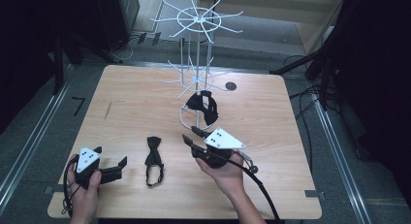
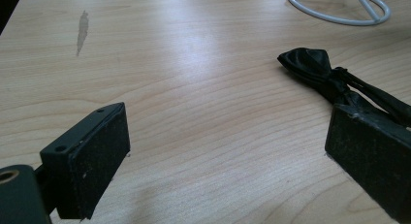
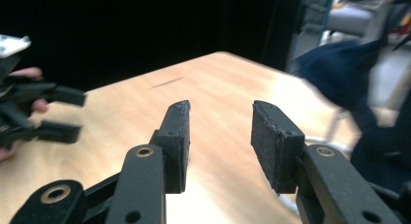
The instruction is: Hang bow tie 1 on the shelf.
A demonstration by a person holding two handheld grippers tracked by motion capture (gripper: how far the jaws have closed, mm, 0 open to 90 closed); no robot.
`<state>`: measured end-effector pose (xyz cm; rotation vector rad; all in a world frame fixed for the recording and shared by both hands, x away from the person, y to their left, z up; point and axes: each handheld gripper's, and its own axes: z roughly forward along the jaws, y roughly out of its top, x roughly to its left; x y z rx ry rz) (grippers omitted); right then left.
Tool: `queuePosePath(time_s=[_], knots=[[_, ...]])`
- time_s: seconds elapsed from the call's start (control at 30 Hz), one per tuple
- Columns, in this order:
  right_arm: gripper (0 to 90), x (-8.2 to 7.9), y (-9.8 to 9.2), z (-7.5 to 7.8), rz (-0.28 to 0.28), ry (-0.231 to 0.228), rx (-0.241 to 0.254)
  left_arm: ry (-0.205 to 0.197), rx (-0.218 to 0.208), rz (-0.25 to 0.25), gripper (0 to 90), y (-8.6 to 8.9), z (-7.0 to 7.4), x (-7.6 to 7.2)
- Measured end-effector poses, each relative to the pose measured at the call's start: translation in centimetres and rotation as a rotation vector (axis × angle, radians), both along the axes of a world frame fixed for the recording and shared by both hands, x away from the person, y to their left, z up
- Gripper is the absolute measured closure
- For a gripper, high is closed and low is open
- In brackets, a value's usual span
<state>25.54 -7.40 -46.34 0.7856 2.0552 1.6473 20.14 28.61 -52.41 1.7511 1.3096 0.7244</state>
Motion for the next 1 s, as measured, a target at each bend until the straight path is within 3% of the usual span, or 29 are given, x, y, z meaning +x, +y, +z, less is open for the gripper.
queuePosePath(time_s=[0.4,0.6,0.7,0.8,1.0], knots=[[63.1,-1.7,4.6,-3.9,0.082,0.143,-0.033,0.004,0.001,-0.002,2.9,0.0,0.0,0.0],[59.8,-2.6,6.6,-5.4,0.119,0.217,-0.043,0.004,0.001,-0.001,2.9,0.0,0.0,0.0],[57.1,-3.0,7.3,-6.1,0.104,0.230,-0.062,0.006,-0.002,-0.002,2.9,0.1,0.0,0.1],[55.6,-3.1,7.8,-6.8,0.103,0.273,-0.072,0.006,-0.001,-0.001,2.9,0.1,0.0,0.1],[59.0,-2.9,8.4,-7.5,0.065,0.306,-0.109,0.004,-0.002,-0.001,2.9,0.1,0.0,0.0]])
